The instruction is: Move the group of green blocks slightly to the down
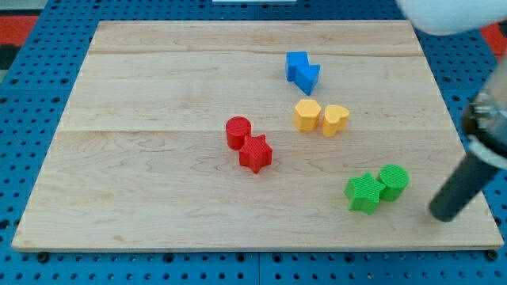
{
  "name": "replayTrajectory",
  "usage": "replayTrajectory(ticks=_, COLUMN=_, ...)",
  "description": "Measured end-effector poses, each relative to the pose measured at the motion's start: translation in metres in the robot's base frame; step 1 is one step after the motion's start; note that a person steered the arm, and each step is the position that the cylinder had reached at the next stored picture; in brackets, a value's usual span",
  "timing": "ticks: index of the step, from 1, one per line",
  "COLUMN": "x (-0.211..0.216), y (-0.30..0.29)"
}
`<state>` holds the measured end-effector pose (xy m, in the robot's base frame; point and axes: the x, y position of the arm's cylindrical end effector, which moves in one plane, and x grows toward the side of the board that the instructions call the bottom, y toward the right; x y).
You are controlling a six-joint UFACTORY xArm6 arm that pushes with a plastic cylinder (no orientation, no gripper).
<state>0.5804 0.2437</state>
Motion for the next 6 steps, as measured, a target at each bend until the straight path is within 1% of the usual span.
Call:
replayTrajectory(ticks=1, x=0.0, y=0.012)
replayTrajectory(ticks=2, x=-0.016, y=0.015)
replayTrajectory(ticks=3, x=-0.036, y=0.007)
replayTrajectory(ticks=4, x=-0.042, y=0.001)
replayTrajectory(ticks=6, x=-0.042, y=-0.032)
